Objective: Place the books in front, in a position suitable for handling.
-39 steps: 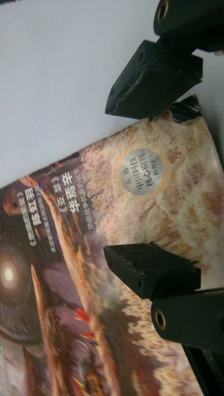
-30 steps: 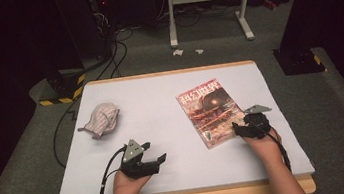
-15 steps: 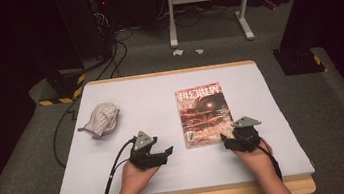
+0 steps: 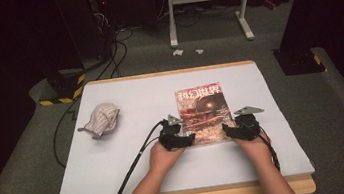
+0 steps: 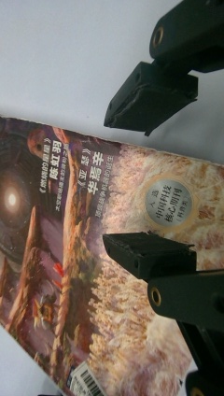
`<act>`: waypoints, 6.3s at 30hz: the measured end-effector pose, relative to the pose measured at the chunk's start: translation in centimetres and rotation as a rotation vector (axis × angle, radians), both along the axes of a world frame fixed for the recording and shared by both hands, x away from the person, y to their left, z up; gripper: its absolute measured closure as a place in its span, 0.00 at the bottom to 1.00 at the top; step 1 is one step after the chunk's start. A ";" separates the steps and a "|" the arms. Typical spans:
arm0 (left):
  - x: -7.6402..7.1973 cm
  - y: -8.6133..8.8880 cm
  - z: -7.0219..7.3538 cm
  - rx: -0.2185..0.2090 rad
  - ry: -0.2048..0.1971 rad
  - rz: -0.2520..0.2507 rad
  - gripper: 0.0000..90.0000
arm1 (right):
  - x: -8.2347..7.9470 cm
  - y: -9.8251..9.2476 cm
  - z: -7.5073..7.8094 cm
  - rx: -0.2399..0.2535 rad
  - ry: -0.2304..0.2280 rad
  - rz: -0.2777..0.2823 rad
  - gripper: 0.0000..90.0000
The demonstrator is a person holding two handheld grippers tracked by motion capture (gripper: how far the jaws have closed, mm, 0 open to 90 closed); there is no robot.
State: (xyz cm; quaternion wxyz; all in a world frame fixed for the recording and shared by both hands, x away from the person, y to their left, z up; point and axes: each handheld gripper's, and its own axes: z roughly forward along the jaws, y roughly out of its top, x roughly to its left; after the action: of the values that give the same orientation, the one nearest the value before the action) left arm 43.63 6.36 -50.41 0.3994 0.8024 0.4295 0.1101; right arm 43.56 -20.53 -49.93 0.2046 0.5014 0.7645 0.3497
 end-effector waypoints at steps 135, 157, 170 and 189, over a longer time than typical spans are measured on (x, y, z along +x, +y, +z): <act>-8.2 17.4 3.8 0.009 -0.216 0.145 0.44 | -9.8 5.3 0.7 0.036 -0.148 0.176 0.47; -0.1 26.0 6.7 0.061 -0.154 0.387 0.36 | -9.6 5.2 0.2 0.024 -0.174 0.199 0.48; 3.8 27.7 3.2 0.071 0.008 0.427 0.28 | -9.7 5.7 -0.1 0.030 -0.157 0.213 0.48; 3.8 26.6 1.1 0.181 0.046 0.397 0.44 | -9.8 6.1 -0.2 0.024 -0.156 0.224 0.49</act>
State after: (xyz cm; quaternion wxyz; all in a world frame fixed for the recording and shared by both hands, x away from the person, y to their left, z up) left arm 47.45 32.92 -49.28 0.2863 0.7371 0.5764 0.2061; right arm 33.72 -14.43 -50.11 0.2171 0.3867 0.7931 0.4176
